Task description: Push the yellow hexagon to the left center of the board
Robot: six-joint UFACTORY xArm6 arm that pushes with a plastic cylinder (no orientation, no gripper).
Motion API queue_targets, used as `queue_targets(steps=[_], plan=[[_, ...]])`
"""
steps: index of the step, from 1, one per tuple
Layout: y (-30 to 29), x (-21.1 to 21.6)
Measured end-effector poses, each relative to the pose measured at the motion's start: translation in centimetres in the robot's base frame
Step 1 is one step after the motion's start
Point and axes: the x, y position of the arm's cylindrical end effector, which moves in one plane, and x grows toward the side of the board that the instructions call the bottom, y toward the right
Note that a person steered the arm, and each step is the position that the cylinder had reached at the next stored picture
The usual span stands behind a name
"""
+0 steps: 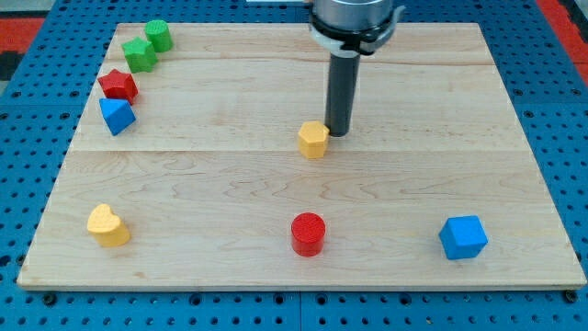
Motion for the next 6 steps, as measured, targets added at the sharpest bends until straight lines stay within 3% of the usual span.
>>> queue_targets(steps=[1,2,3,4,5,6], plan=[[-1.5,0.9],[-10.7,1.0],[-13.3,1.0],[-7.1,1.0],[-4.5,3.0],[-12.3,4.5]])
